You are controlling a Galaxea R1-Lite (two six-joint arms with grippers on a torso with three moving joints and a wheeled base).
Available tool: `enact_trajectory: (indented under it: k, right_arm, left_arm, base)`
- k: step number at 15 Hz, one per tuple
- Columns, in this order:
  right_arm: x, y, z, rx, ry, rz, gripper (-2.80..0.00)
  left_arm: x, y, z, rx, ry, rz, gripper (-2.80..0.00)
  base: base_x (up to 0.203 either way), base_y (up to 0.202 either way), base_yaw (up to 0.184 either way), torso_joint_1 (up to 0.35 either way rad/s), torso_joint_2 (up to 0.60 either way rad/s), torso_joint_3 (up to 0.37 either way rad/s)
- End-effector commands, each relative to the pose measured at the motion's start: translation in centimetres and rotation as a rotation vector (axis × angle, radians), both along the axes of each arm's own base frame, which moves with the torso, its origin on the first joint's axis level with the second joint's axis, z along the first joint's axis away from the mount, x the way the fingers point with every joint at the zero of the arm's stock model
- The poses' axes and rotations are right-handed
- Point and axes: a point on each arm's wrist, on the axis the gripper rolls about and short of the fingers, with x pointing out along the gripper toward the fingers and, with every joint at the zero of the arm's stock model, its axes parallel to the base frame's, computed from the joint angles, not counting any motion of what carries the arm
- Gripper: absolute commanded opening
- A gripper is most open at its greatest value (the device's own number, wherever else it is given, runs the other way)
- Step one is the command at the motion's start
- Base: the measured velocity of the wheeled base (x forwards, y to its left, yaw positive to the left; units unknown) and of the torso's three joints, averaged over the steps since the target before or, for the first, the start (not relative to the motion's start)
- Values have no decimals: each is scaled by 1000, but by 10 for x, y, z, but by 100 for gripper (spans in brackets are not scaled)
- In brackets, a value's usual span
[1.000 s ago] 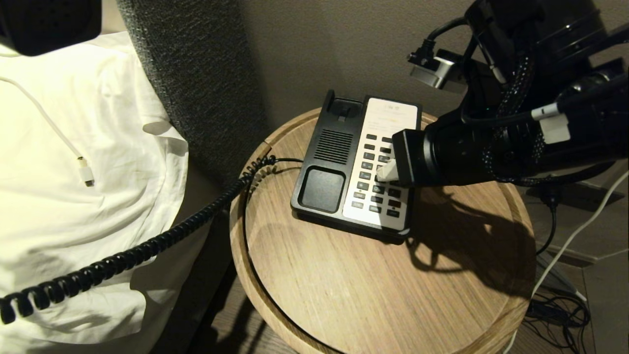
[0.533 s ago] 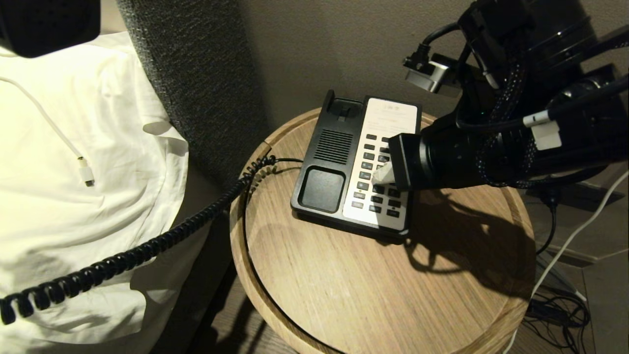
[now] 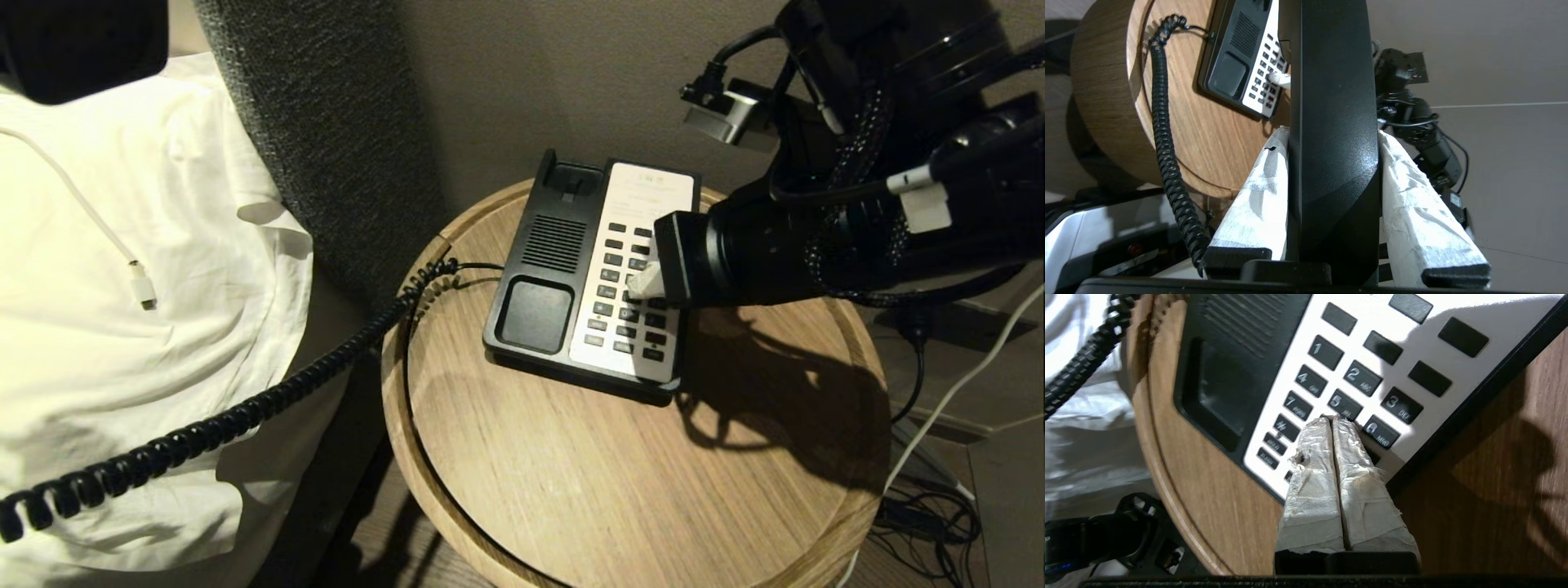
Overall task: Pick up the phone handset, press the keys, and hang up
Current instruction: Dial the number
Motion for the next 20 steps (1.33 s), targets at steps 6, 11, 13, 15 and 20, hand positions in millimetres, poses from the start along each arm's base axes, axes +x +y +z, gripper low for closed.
enact_trajectory:
  k: [6, 11, 13, 15, 20]
  right_arm:
    - [-9, -9, 7, 3, 3, 0, -280]
    - [-9, -8, 0, -17, 34, 7, -280]
    - [-8, -7, -2, -24, 45, 12, -280]
    - [-8, -5, -4, -26, 54, 21, -280]
    - [-7, -3, -7, -31, 68, 29, -280]
  left_arm:
    - [-1, 1, -2, -1, 8, -2, -280]
    - [-2, 2, -2, -1, 6, -2, -280]
    - [-1, 2, -2, -1, 6, -2, -280]
    - [-2, 2, -3, 0, 7, -2, -280]
    - [-3, 4, -6, 3, 9, -2, -280]
  base:
    - [0, 0, 0, 0, 0, 0]
    - [0, 0, 0, 0, 0, 0]
    - [0, 0, 0, 0, 0, 0]
    - [0, 0, 0, 0, 0, 0]
    - [0, 0, 0, 0, 0, 0]
